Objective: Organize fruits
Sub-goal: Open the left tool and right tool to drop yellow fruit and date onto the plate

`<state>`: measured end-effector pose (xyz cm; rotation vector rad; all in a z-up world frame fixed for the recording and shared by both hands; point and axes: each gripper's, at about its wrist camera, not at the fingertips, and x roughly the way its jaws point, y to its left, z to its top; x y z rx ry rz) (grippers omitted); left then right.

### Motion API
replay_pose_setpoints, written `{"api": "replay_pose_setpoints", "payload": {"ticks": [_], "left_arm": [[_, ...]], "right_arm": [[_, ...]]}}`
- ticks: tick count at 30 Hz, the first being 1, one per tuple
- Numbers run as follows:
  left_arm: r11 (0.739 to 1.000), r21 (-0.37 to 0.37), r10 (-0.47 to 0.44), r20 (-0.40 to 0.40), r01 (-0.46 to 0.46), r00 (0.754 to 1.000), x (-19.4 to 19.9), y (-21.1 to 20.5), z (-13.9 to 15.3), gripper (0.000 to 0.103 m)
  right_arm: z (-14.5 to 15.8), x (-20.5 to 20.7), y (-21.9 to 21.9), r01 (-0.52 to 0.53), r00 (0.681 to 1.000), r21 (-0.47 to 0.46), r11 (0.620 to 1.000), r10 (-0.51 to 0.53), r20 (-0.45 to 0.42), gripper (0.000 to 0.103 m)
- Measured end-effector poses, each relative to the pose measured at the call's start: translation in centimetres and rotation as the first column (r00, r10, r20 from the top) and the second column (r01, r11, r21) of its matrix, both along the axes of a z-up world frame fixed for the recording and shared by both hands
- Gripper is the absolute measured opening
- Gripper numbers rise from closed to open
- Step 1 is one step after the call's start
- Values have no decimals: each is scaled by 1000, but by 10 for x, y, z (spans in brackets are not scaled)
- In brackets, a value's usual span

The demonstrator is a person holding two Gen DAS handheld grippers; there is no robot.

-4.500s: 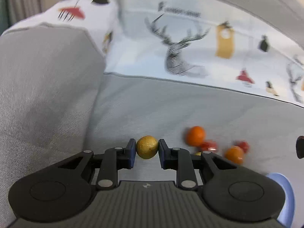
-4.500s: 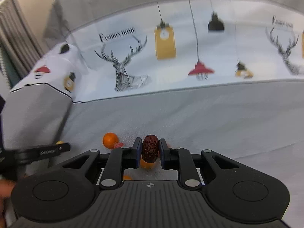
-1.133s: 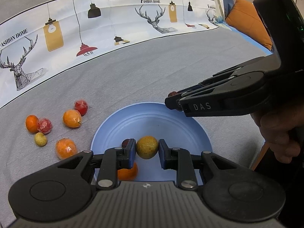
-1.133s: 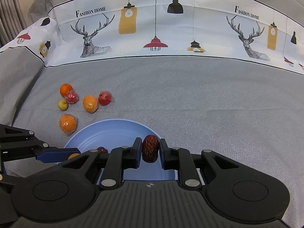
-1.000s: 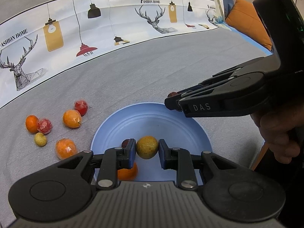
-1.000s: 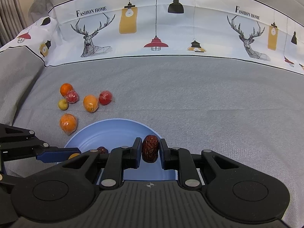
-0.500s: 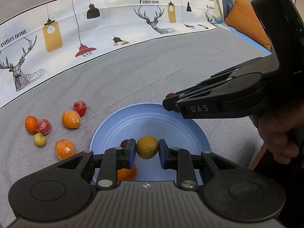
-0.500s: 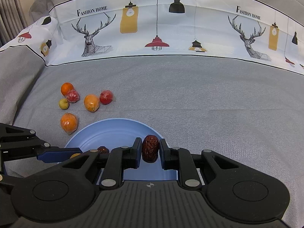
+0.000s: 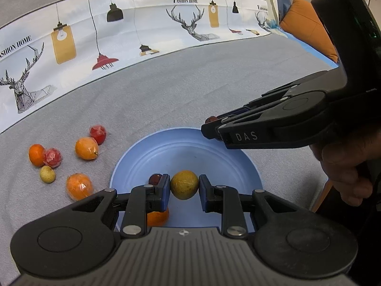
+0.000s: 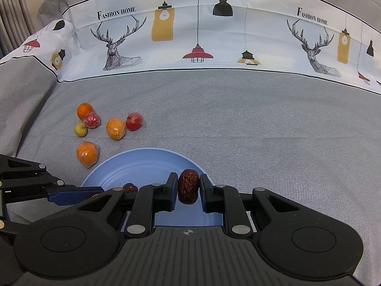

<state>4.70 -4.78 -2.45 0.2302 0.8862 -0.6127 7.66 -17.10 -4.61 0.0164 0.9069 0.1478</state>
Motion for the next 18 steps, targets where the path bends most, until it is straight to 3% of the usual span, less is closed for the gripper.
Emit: {"api": "replay_pose_setpoints", "payload": {"ticks": [2, 7, 11, 14, 16, 18], "left_arm": [[1000, 3, -4, 0, 4, 1000, -1, -1, -1, 39], [1000, -17, 17, 7, -17, 1000, 2, 4, 3, 39], [998, -36, 43, 0, -43, 999, 6, 10, 6, 39], [998, -15, 54, -11, -54, 998, 7, 11, 4, 39], [998, -8, 54, -16, -54, 998, 8, 11, 3, 33], [999, -6, 52, -7, -52, 999, 7, 11, 4, 17]], "right_arm": [[-2, 0, 1, 15, 1000, -15, 1000, -15, -7, 21], [0, -1, -2, 37, 999, -1, 999, -37, 0, 22], [2, 1, -4, 53, 999, -12, 999, -53, 13, 44], [4, 1, -6, 74, 997, -16, 997, -74, 22, 47], [6, 2, -8, 87, 996, -9, 996, -86, 28, 47], [7, 2, -9, 92, 995, -5, 996, -92, 33, 47]]}}
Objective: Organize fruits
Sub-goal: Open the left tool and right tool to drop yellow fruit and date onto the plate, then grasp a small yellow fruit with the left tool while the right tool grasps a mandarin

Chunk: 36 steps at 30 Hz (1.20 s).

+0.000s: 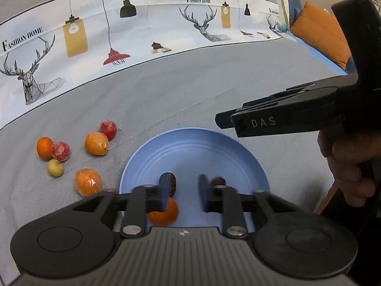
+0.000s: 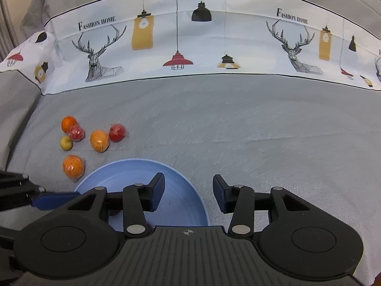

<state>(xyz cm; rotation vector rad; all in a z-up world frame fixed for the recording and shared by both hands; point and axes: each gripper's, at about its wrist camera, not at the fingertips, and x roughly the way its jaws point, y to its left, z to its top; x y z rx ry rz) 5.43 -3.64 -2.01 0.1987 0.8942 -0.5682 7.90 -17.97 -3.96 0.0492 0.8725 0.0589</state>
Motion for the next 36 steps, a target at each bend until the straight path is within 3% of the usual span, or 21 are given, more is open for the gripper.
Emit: {"api": "replay_pose_setpoints", "payload": {"ticks": [3, 10, 16, 23, 26, 28, 29, 31, 32, 34, 36], "left_arm": [[1000, -12, 11, 8, -11, 1000, 1, 3, 2, 10], [995, -28, 93, 14, -92, 996, 12, 18, 9, 10], [989, 12, 143, 115, -145, 983, 15, 32, 28, 10], [961, -31, 277, 106, -275, 955, 60, 64, 49, 12], [933, -63, 359, 76, -355, 930, 90, 93, 44, 12], [899, -81, 433, 28, -430, 901, 103, 121, 32, 12], [875, -82, 478, -24, -478, 878, 109, 134, 24, 12], [800, -111, 577, -131, -590, 806, 117, 160, 14, 13], [778, -135, 593, -168, -614, 788, 119, 168, 11, 15], [758, -158, 598, -220, -633, 771, 122, 172, 5, 22], [762, -156, 583, -255, -628, 771, 125, 167, -1, 28]], "right_arm": [[1, 1, 0, 6, 1000, 4, 1000, -6, 5, 47], [2, 3, 2, 6, 1000, 15, 1000, -6, 16, 47], [0, 7, 7, -9, 1000, 22, 1000, 8, 10, 46], [6, 13, 14, -20, 999, 52, 998, 18, 43, 31], [7, 14, 16, -19, 999, 65, 998, 16, 51, 28], [7, 16, 16, -17, 998, 77, 997, 13, 54, 28], [8, 17, 17, -18, 998, 82, 996, 14, 56, 28], [8, 18, 18, -30, 998, 95, 995, 24, 63, 28], [8, 20, 19, -39, 997, 103, 994, 32, 67, 28], [9, 24, 22, -55, 996, 120, 991, 46, 73, 28], [7, 33, 26, -68, 996, 163, 984, 57, 68, 28]]}}
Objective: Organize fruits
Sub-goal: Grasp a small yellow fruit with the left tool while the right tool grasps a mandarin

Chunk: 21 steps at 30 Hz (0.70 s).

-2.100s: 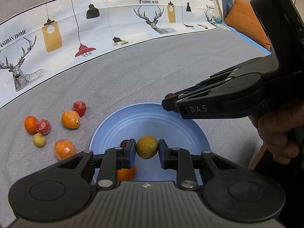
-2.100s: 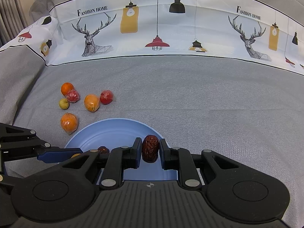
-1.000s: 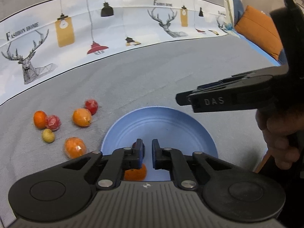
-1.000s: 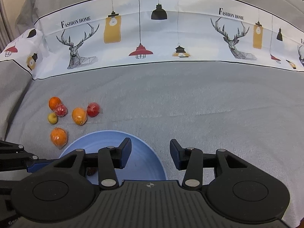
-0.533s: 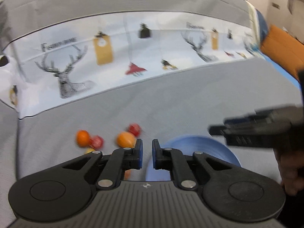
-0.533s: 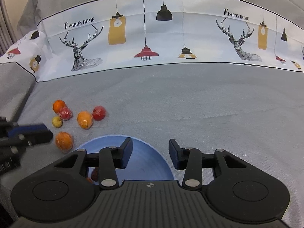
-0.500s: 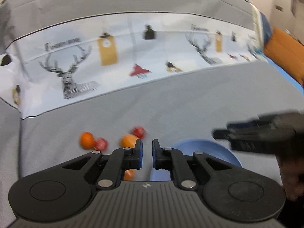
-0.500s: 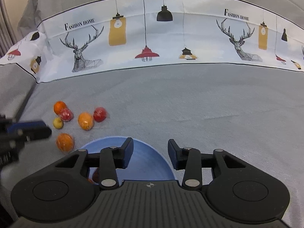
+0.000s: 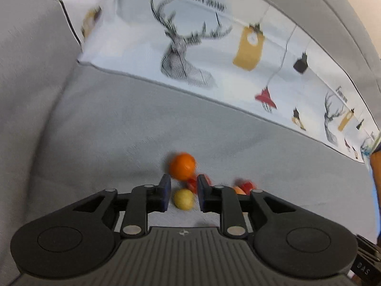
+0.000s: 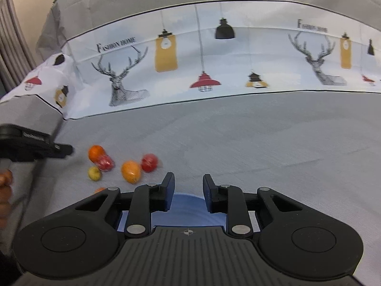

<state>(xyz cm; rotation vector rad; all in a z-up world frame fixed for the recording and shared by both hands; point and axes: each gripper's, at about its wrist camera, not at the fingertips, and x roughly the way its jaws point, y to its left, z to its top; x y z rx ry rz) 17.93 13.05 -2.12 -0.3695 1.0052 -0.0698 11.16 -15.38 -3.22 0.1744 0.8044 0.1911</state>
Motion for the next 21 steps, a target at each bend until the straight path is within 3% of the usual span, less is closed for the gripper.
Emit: {"api": "replay_pose_setpoints", "payload": {"ticks": [6, 8, 11, 15, 21], "left_arm": [[990, 121, -64, -41, 68, 997, 4, -25, -15, 46], [984, 162, -73, -45, 80, 996, 3, -28, -18, 46], [980, 179, -84, -53, 93, 995, 6, -29, -22, 46], [977, 191, -89, -62, 99, 994, 8, -33, -26, 46], [972, 212, -81, -84, 98, 993, 13, -35, -34, 36]], "right_arm": [[-14, 24, 34, -76, 995, 100, 992, 81, -51, 31], [-20, 32, 48, -91, 993, 103, 991, 98, -65, 42], [-29, 46, 63, -95, 991, 111, 989, 105, -87, 47], [-43, 68, 75, -89, 987, 114, 990, 102, -123, 50], [-68, 91, 89, -67, 976, 78, 995, 82, -202, 49]]}}
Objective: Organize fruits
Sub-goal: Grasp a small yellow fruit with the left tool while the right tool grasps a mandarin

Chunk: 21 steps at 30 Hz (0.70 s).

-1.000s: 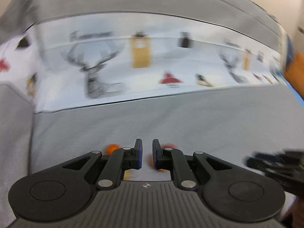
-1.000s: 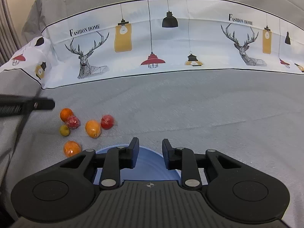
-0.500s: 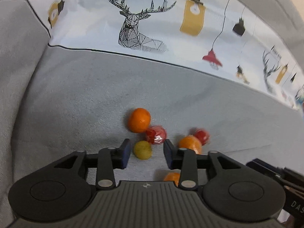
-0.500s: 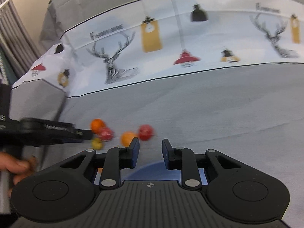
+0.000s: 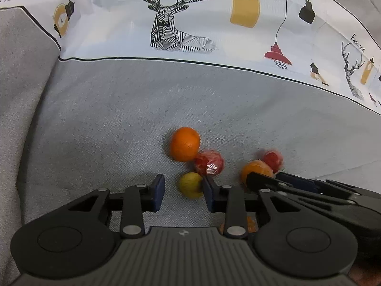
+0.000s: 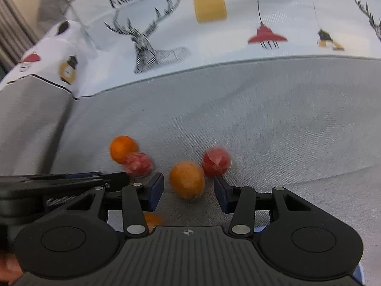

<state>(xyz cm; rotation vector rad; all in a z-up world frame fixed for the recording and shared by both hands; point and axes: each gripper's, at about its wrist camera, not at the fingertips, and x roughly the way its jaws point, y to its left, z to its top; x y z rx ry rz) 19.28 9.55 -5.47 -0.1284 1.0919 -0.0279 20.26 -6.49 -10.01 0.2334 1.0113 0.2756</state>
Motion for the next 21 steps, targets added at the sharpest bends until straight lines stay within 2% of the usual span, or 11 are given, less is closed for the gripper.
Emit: {"api": "replay_pose_setpoints", "payload": {"ticks": [3, 4, 5, 9, 12, 15, 18, 21], "left_arm": [[1000, -12, -3, -3, 3, 1000, 1, -1, -1, 31], [1000, -20, -6, -7, 6, 1000, 2, -2, -2, 27], [999, -31, -8, -9, 8, 1000, 2, -2, -2, 24], [1000, -21, 17, 12, -16, 1000, 0, -1, 4, 24], [999, 36, 37, 31, -38, 999, -1, -1, 8, 24], [997, 60, 49, -8, -49, 999, 2, 0, 2, 26], [998, 65, 24, -12, -23, 1000, 2, -4, 0, 25], [998, 58, 34, -17, -33, 999, 3, -4, -3, 25]], "right_arm": [[-2, 4, 1, -1, 1000, -8, 1000, 1, -1, 42], [-2, 4, 2, -11, 1000, -4, 1000, 11, 2, 35], [0, 3, 5, -19, 1000, -20, 1000, 19, 8, 35], [4, 1, 6, -30, 1000, -31, 999, 30, 6, 34], [11, -2, 9, -46, 999, -60, 997, 47, 9, 35], [8, -2, 15, -80, 997, -102, 992, 80, -8, 35], [8, -3, 21, -98, 995, -139, 985, 100, 6, 35], [8, -2, 21, -95, 995, -137, 986, 97, 8, 35]]}}
